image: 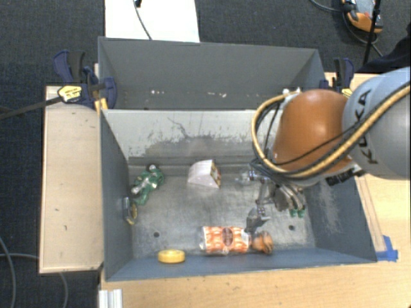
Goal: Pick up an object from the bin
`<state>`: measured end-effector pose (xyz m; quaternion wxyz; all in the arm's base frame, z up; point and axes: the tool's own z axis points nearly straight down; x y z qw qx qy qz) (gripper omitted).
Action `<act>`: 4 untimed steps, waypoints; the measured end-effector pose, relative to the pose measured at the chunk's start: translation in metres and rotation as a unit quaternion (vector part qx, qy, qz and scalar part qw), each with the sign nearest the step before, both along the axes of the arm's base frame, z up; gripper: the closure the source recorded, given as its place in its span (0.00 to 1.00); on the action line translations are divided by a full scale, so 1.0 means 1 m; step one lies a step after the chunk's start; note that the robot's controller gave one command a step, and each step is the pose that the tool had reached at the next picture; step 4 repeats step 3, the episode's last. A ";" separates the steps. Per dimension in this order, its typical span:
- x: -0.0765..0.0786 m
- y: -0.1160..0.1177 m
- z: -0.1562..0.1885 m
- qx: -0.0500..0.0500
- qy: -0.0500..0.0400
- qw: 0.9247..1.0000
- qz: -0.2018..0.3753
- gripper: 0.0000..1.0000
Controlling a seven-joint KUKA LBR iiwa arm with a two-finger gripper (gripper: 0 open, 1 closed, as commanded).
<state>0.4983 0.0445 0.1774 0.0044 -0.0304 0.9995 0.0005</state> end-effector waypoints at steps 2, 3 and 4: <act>0.012 -0.008 -0.104 0.001 0.008 0.998 -0.062 1.00; 0.003 -0.007 0.033 0.000 0.003 0.995 -0.097 1.00; 0.003 -0.007 0.033 0.000 0.003 0.995 -0.097 1.00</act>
Offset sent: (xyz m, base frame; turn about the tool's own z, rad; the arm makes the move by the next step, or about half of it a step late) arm 0.0000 0.0000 0.0000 0.0000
